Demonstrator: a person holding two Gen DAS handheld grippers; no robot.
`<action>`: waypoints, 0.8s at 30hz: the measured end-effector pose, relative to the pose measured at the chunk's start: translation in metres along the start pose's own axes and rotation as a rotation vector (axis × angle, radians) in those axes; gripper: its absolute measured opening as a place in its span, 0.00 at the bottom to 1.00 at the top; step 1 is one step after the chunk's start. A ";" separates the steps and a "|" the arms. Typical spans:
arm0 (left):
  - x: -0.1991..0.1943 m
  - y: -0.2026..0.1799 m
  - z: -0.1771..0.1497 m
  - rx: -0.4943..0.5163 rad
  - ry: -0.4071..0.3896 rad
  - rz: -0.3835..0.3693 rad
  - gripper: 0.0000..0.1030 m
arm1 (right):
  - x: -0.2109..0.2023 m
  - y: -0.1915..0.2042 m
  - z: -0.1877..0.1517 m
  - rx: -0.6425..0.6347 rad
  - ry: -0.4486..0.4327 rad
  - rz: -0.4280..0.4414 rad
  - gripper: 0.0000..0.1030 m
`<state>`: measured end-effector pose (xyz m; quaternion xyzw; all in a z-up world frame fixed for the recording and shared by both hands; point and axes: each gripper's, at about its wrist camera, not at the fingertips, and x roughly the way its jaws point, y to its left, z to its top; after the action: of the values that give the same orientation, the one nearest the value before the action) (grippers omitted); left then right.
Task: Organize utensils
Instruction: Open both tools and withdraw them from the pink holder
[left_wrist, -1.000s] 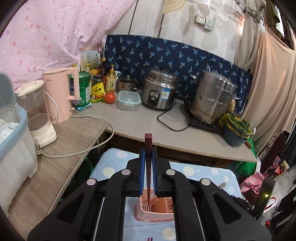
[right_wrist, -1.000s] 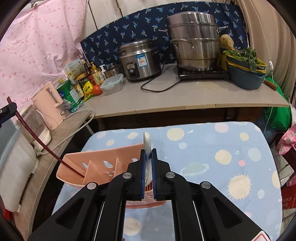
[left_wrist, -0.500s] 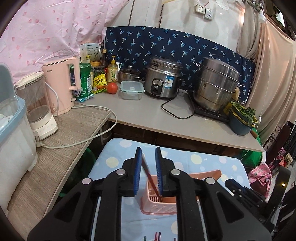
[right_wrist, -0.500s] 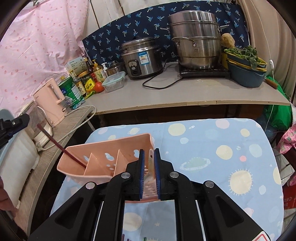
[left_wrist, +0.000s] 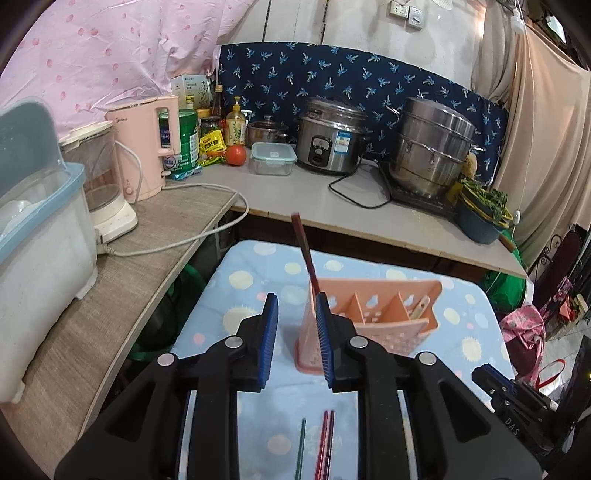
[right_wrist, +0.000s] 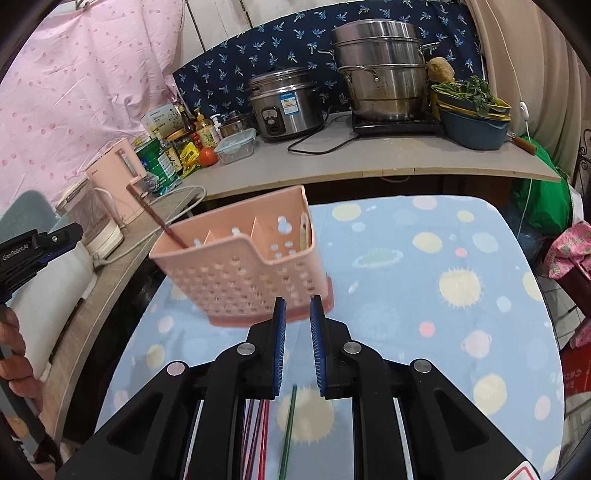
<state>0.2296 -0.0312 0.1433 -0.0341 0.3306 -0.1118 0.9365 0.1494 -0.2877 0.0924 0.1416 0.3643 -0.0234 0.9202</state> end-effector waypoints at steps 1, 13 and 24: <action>-0.002 0.001 -0.006 0.001 0.006 0.002 0.20 | -0.003 0.000 -0.005 0.000 0.004 0.002 0.14; -0.013 0.008 -0.084 0.015 0.116 0.015 0.21 | -0.034 0.002 -0.071 -0.028 0.061 -0.013 0.14; -0.013 0.015 -0.148 0.037 0.224 0.034 0.21 | -0.045 0.004 -0.125 -0.039 0.134 -0.020 0.14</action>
<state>0.1301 -0.0125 0.0342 0.0013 0.4317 -0.1052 0.8959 0.0338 -0.2520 0.0365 0.1213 0.4268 -0.0158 0.8960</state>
